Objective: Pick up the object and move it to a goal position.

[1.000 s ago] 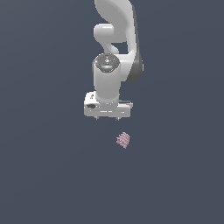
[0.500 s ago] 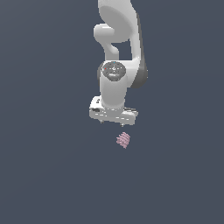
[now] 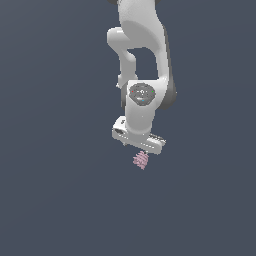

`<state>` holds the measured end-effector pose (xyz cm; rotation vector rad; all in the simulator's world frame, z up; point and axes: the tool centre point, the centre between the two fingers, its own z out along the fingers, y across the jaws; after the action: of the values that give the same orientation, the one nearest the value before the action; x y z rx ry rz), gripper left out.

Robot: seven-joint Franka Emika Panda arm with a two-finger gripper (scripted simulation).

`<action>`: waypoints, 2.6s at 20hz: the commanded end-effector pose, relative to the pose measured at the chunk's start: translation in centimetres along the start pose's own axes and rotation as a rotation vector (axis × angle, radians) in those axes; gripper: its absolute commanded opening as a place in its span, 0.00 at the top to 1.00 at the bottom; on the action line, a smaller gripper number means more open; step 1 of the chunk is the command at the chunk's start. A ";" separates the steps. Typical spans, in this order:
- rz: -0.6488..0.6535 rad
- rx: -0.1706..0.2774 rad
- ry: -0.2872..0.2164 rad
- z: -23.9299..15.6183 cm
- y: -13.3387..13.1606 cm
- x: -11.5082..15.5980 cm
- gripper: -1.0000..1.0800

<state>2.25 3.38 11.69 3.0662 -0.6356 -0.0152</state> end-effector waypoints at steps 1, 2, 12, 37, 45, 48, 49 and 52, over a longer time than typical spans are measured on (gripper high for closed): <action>0.054 0.003 0.002 0.6 -0.9 0.1 0.04; 0.073 0.005 0.003 0.9 -1.2 0.1 0.04; 0.192 0.012 0.006 2.4 -3.2 0.1 0.04; 0.206 0.013 0.006 7.6 -3.5 0.1 1.00; 0.206 0.013 0.006 7.6 -3.5 0.1 1.00; 0.206 0.013 0.006 7.5 -3.6 0.1 1.00; 0.206 0.013 0.006 7.5 -3.6 0.2 1.00; 0.206 0.013 0.006 7.4 -3.9 0.4 1.00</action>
<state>3.95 6.66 4.16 2.9942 -0.9515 0.0001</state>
